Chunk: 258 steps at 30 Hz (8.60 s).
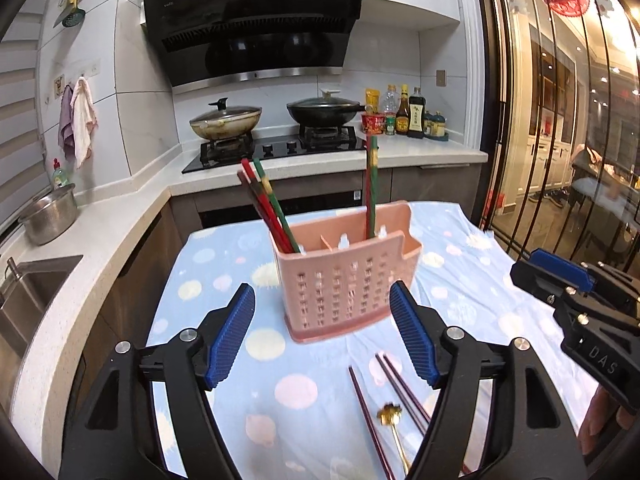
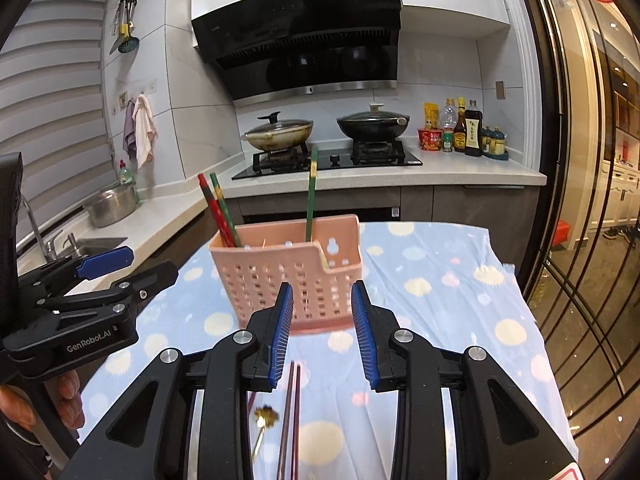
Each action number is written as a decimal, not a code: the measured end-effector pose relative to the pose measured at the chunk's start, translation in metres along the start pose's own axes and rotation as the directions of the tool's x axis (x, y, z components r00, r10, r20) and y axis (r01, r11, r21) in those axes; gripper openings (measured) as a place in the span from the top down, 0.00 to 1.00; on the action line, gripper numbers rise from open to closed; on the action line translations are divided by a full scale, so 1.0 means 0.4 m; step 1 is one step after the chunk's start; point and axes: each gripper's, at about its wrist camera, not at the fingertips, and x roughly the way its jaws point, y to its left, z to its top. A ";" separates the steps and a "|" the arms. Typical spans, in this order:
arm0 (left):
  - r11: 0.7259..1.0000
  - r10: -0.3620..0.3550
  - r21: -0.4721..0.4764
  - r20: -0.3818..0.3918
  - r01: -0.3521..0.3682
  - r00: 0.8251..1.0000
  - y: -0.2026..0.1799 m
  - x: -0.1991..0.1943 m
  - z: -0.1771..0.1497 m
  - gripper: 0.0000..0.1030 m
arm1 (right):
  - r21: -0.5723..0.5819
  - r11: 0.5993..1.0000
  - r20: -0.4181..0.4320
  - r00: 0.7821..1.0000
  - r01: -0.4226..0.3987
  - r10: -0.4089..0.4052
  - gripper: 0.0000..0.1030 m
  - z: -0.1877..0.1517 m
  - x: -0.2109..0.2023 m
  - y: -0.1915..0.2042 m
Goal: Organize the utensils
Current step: 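Move both open grippers back down to the dark red chopsticks, then grasp a dark red chopstick with the left gripper while the right gripper grasps another, then lift both dark red chopsticks over the pink caddy and open both grippers to drop them in, then move both open grippers back down to the brown chopstick and gold spoon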
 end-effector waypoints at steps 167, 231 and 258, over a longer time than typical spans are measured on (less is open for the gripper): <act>0.997 -0.072 0.029 0.234 0.067 0.969 0.020 0.007 0.446 0.93 | 0.005 0.995 0.214 0.972 -0.099 0.096 0.93 0.489 0.128 0.059; 1.000 -0.006 -0.026 0.021 0.006 1.000 0.009 -0.016 -0.016 0.30 | 0.056 0.995 -0.031 0.996 -0.077 0.079 0.75 -0.004 0.013 0.028; 0.998 -0.045 -0.061 -0.212 0.033 0.976 -0.051 -0.059 -0.346 0.22 | 0.109 0.993 -0.227 0.971 -0.053 0.077 0.75 -0.332 -0.081 0.051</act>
